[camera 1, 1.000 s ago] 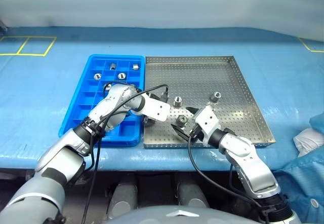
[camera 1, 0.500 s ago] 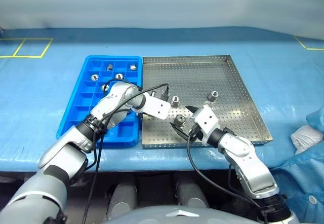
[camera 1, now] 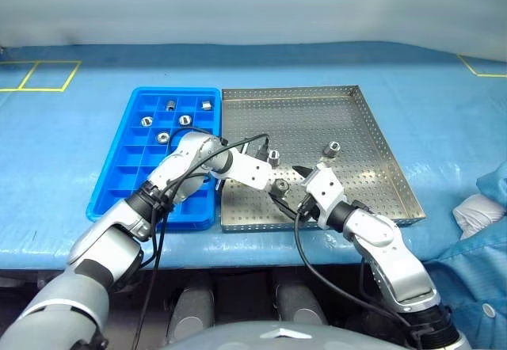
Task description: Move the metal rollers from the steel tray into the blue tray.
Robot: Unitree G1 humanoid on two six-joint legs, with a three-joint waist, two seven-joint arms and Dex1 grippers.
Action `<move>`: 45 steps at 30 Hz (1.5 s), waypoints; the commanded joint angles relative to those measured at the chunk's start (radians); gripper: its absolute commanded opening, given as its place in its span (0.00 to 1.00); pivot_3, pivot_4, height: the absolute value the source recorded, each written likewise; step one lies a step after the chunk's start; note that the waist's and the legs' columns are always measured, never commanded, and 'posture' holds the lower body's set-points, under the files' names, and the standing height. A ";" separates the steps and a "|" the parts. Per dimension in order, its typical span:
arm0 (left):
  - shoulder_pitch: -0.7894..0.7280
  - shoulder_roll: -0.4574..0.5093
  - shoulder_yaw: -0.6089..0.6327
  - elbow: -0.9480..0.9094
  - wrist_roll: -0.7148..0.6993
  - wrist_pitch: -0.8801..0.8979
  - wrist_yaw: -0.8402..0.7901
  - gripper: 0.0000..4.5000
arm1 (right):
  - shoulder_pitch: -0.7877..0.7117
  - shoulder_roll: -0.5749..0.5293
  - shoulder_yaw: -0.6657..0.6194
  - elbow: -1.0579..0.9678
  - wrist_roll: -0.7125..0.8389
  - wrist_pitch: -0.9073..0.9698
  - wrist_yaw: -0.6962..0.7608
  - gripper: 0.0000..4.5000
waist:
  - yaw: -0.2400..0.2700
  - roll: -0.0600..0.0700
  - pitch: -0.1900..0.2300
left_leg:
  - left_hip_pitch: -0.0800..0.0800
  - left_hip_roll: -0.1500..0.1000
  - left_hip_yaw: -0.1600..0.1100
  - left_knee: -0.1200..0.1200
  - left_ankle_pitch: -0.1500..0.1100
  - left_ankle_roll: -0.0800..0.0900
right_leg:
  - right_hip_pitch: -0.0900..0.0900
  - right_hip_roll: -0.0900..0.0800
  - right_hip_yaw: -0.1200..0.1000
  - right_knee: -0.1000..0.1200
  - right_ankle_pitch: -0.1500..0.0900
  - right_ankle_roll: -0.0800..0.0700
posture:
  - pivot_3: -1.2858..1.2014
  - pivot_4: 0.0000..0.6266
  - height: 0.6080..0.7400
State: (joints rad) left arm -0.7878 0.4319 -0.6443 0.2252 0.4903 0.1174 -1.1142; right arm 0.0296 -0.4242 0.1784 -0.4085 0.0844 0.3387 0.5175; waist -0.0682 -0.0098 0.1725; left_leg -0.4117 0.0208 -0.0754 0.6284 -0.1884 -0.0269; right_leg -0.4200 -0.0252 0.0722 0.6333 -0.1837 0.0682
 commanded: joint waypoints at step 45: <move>-0.266 0.003 -0.034 0.281 0.007 -0.277 -0.265 0.55 | 0.008 0.054 0.001 -0.006 -0.038 -0.054 -0.052 1.00 | -0.017 0.000 0.000 | -0.003 0.000 0.001 0.001 0.000 0.000 | -0.004 0.000 0.002 0.002 0.000 0.000 | 0.48 0.24 1.00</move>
State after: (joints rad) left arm -1.0366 0.4404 -0.6753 0.5001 0.4949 -0.1480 -1.3751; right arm 0.0482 -0.3754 0.1863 -0.4000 0.0453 0.3073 0.4716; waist -0.0849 -0.0102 0.1727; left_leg -0.4145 0.0207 -0.0738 0.6291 -0.1884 -0.0268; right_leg -0.4241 -0.0249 0.0743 0.6361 -0.1838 0.0681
